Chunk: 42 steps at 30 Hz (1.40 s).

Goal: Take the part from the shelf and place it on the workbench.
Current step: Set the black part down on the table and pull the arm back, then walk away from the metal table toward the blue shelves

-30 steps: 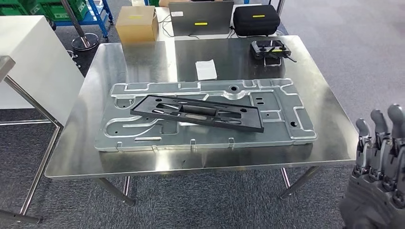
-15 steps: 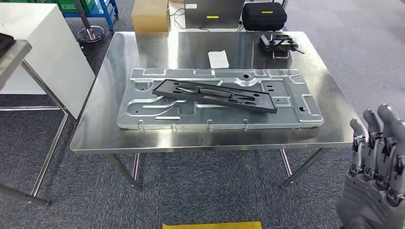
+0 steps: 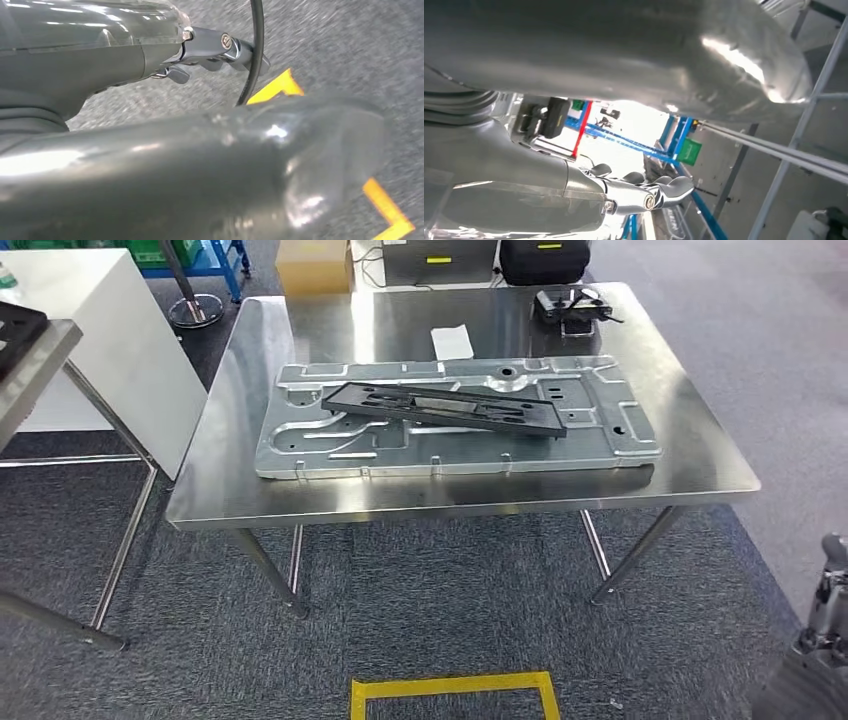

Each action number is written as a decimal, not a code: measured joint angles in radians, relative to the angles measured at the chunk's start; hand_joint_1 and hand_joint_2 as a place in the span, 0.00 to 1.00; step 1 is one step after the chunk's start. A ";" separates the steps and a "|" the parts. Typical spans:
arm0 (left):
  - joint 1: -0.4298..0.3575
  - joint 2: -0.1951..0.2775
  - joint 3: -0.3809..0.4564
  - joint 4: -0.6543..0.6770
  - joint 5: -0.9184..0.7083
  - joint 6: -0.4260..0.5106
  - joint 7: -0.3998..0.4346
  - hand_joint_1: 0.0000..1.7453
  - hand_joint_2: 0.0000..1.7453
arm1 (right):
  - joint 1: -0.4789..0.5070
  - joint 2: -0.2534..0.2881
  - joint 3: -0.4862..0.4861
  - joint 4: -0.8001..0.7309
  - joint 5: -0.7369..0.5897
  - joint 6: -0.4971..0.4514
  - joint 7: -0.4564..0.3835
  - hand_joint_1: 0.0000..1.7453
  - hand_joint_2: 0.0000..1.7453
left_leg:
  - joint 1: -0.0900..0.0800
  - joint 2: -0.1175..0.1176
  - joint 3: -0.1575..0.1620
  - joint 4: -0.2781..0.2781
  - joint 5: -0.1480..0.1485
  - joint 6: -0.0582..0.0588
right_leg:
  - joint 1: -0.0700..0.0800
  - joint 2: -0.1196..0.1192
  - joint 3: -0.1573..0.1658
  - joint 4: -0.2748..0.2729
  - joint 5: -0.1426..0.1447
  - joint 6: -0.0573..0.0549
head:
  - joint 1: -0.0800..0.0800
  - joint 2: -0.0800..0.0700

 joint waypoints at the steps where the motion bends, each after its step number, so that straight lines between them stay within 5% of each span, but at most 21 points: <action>1: 0.000 0.000 0.001 0.001 0.000 0.000 0.000 0.00 0.00 | 0.001 0.000 -0.001 0.000 0.000 0.001 0.001 0.00 0.00 | 0.005 0.000 -0.016 0.063 -0.051 -0.007 | -0.001 -0.001 -0.016 0.002 0.011 -0.002 | -0.002 0.000; 3: -0.002 0.001 0.004 0.004 0.001 0.001 0.000 0.00 0.00 | 0.001 0.000 -0.002 0.000 0.000 0.002 0.003 0.00 0.00 | 0.015 0.000 -0.028 0.171 -0.092 -0.018 | -0.002 -0.004 -0.050 0.011 0.032 0.003 | -0.003 0.000; 5: -0.003 0.001 0.006 0.005 0.002 0.002 0.000 0.00 0.00 | 0.001 0.000 -0.003 0.000 0.000 0.006 0.010 0.00 0.00 | 0.023 0.000 0.011 0.170 -0.046 -0.027 | -0.006 -0.005 -0.087 0.028 0.048 0.010 | -0.003 0.000; 7: -0.004 0.001 0.007 0.005 0.003 0.002 0.000 0.00 0.00 | -0.002 0.000 -0.003 0.000 0.000 0.013 0.019 0.00 0.00 | 0.028 0.000 0.114 0.043 -0.010 -0.031 | -0.009 -0.005 -0.121 0.051 0.061 0.020 | -0.004 0.000; 9: -0.007 0.001 0.008 0.005 0.003 0.002 -0.001 0.00 0.00 | -0.004 0.000 -0.003 -0.002 0.000 0.020 0.026 0.00 0.00 | 0.027 -0.002 0.198 -0.083 -0.027 -0.023 | -0.009 -0.005 -0.138 0.069 0.072 0.032 | -0.003 0.000; 10: -0.008 0.001 0.008 0.005 0.003 0.002 -0.001 0.00 0.00 | -0.005 0.000 -0.003 -0.002 0.000 0.022 0.028 0.00 0.00 | 0.025 -0.002 0.213 -0.111 -0.038 -0.016 | -0.008 -0.006 -0.141 0.072 0.078 0.039 | -0.004 0.000; 13: -0.008 0.000 0.011 0.005 0.003 0.003 -0.002 0.00 0.00 | -0.005 0.000 -0.003 -0.003 0.001 0.024 0.032 0.00 0.00 | 0.024 0.002 0.194 -0.119 -0.015 0.012 | -0.014 -0.003 -0.150 0.081 0.075 0.060 | -0.005 0.000; 17: -0.009 -0.001 0.014 0.005 0.003 0.002 -0.002 0.00 0.00 | -0.001 0.000 -0.003 -0.003 0.003 0.033 0.039 0.00 0.00 | 0.025 0.009 0.132 -0.121 0.037 0.033 | -0.018 0.004 -0.198 0.268 -0.107 0.074 | 0.003 0.000; 19: -0.009 -0.001 0.015 0.005 0.002 0.001 -0.002 0.00 0.00 | 0.004 0.000 -0.003 -0.003 0.006 0.038 0.043 0.00 0.00 | 0.024 0.010 0.097 -0.114 0.061 0.031 | -0.018 0.005 -0.192 0.343 -0.109 0.078 | 0.003 0.000; 20: -0.010 -0.001 0.015 0.005 0.001 0.000 -0.002 0.00 0.00 | 0.008 0.000 -0.003 -0.003 0.007 0.041 0.045 0.00 0.00 | 0.024 0.010 0.079 -0.109 0.072 0.029 | -0.019 0.005 -0.168 0.337 -0.080 0.077 | 0.003 0.000; 22: -0.011 -0.001 0.016 0.006 0.000 -0.001 -0.002 0.00 0.00 | 0.015 0.000 -0.003 -0.003 0.008 0.044 0.050 0.00 0.00 | 0.023 0.009 0.048 -0.098 0.090 0.022 | -0.018 0.007 -0.069 0.225 -0.034 0.072 | 0.003 0.000; 25: -0.011 -0.001 0.016 0.006 -0.001 -0.002 -0.002 0.00 0.00 | 0.029 0.002 -0.003 -0.003 0.009 0.050 0.056 0.00 0.00 | 0.020 0.006 0.026 -0.088 0.114 0.007 | -0.011 0.009 0.055 0.034 -0.064 0.057 | 0.002 0.000; 28: -0.012 -0.001 0.017 0.007 -0.001 -0.002 -0.001 0.00 0.00 | 0.044 0.006 -0.002 -0.003 0.011 0.059 0.061 0.00 0.00 | 0.023 0.005 0.015 -0.082 0.116 -0.012 | -0.010 0.007 0.045 0.011 -0.055 0.036 | 0.002 0.000; 30: -0.010 -0.001 0.017 0.007 -0.001 -0.002 0.001 0.00 0.00 | 0.070 0.010 0.002 -0.003 0.008 0.085 0.083 0.00 0.00 | 0.025 0.004 -0.007 -0.022 0.043 -0.022 | -0.014 0.003 0.026 0.008 -0.036 0.021 | 0.000 0.000; 31: -0.010 0.000 0.017 0.007 -0.001 -0.002 0.003 0.00 0.00 | 0.094 0.013 0.007 -0.003 0.003 0.105 0.098 0.00 0.25 | 0.026 0.003 -0.022 0.034 -0.010 -0.026 | -0.013 0.000 0.015 0.009 -0.028 0.016 | -0.001 0.000; 33: -0.009 0.000 0.018 0.007 -0.001 -0.007 0.010 0.00 0.00 | 0.166 0.026 0.018 0.008 0.005 0.152 0.120 0.00 0.25 | 0.026 0.003 -0.046 0.154 -0.076 -0.032 | -0.011 -0.005 -0.007 0.013 -0.012 0.015 | -0.003 0.000; 34: -0.009 0.000 0.018 0.007 -0.001 -0.011 0.014 0.00 0.00 | 0.206 0.038 0.022 0.023 0.022 0.173 0.123 0.00 0.25 | 0.026 0.003 -0.044 0.187 -0.072 -0.033 | -0.009 -0.007 -0.018 0.016 -0.006 0.015 | -0.003 0.000; 35: -0.008 0.000 0.018 0.006 -0.001 -0.015 0.017 0.00 0.00 | 0.245 0.056 0.023 0.047 0.049 0.196 0.120 0.00 0.00 | 0.026 0.003 -0.024 0.185 -0.049 -0.032 | -0.008 -0.009 -0.029 0.020 -0.001 0.016 | -0.002 0.000; 37: -0.007 0.000 0.017 0.004 -0.001 -0.019 0.020 0.00 0.00 | 0.312 0.112 0.009 0.118 0.107 0.252 0.099 0.00 0.00 | 0.025 0.002 0.067 0.072 0.002 -0.024 | -0.007 -0.010 -0.045 0.031 0.005 0.019 | -0.003 0.000; 39: -0.007 0.000 0.015 -0.001 -0.002 -0.023 0.021 0.00 0.00 | 0.352 0.176 -0.023 0.206 0.135 0.289 0.080 0.00 0.00 | 0.020 0.001 0.160 -0.067 0.006 -0.012 | -0.004 -0.009 -0.054 0.041 0.010 0.024 | -0.003 0.000; 42: -0.007 0.000 0.013 -0.007 -0.002 -0.029 0.021 0.00 0.00 | 0.384 0.234 -0.075 0.326 0.128 0.279 0.084 0.00 0.00 | 0.018 0.002 0.182 -0.127 -0.007 -0.004 | 0.000 -0.009 -0.063 0.046 0.015 0.030 | -0.001 0.000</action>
